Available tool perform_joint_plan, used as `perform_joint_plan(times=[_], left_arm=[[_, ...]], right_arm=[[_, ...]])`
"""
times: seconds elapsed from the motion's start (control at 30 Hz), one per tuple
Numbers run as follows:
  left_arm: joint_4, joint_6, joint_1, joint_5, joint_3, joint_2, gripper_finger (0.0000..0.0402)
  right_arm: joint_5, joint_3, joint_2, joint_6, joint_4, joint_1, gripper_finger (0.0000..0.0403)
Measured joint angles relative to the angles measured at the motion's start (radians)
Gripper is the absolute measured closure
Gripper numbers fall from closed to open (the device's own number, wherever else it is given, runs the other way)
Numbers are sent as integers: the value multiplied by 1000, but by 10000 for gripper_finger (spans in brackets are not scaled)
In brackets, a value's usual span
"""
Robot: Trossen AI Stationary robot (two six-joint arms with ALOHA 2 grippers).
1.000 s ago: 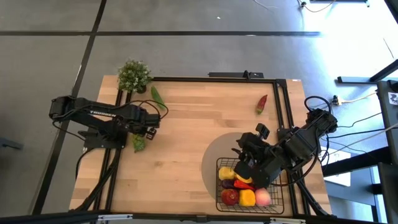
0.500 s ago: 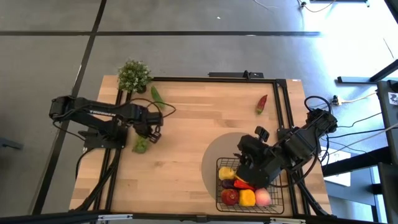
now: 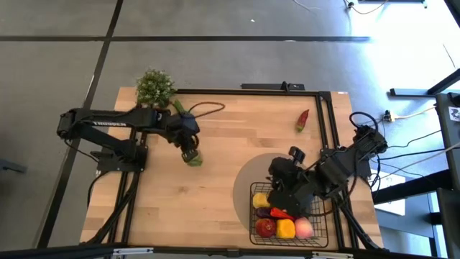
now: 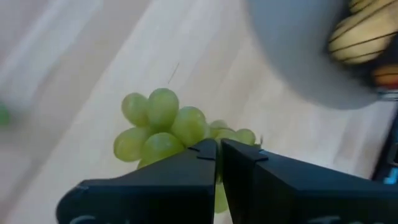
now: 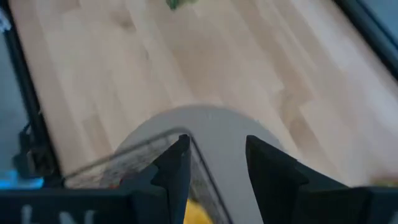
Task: Build produce basket
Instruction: Put the green grapes into the wire basket
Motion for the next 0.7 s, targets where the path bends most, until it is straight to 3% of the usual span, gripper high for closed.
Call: perform_joint_plan(times=[0.33, 0.6, 0.7], left_arm=[[43, 178, 0, 11, 184, 0, 401], [48, 215, -33, 86, 199, 0, 401], [48, 216, -58, 86, 199, 0, 401]], right_arm=[[132, -103, 0, -295, 382, -134, 260], [120, -176, 0, -741, 687, -256, 260], [59, -193, -1, -851, 749, -302, 260]])
